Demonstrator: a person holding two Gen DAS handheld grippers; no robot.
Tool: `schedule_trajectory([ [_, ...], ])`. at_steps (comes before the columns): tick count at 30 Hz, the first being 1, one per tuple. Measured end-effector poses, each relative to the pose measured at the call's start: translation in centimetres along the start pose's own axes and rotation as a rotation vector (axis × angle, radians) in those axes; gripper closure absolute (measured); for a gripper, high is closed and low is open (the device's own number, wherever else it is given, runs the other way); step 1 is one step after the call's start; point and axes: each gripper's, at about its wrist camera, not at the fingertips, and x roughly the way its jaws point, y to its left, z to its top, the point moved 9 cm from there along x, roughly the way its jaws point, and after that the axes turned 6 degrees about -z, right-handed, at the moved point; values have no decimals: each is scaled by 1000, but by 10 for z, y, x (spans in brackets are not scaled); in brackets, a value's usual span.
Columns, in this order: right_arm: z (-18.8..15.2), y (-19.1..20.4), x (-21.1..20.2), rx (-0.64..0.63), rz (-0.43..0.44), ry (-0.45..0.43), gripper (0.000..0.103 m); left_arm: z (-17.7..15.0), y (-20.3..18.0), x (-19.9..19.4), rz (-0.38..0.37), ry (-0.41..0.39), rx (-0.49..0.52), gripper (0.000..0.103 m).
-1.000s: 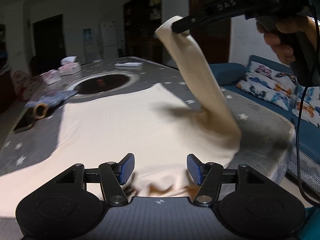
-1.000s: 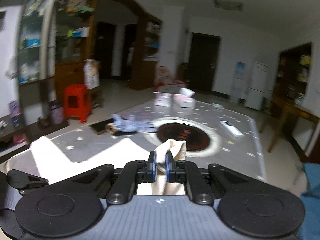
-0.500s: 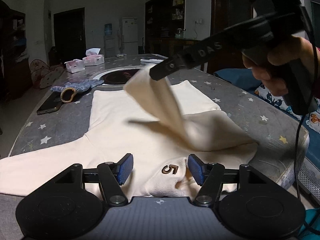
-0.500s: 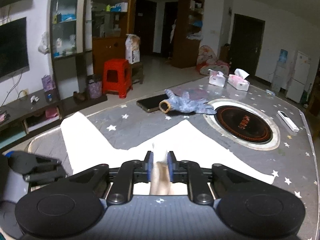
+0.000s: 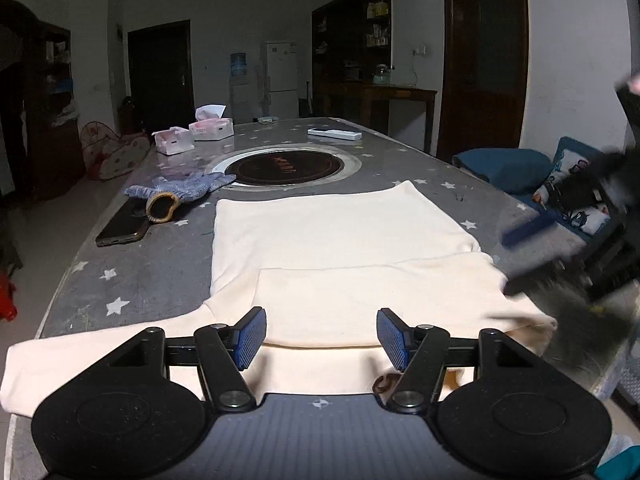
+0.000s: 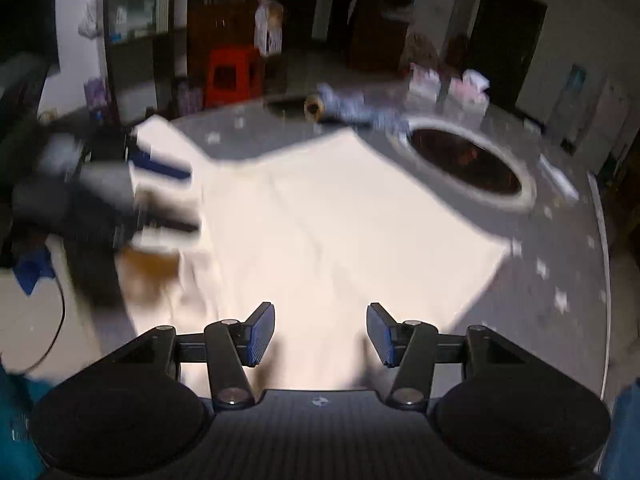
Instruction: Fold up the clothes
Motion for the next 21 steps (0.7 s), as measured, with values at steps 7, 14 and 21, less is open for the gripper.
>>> schedule_trajectory([
  [7,-37,-1,0,112,40,59,48,-23,-9,-1,-50,71,22,39],
  [14,-48,1,4,126,19,81,53,-34,-23,7,-93,104,2,39],
  [21,-55,-11,-1,88,-53,110,61,-37,-59,14,-157,109,92,33],
])
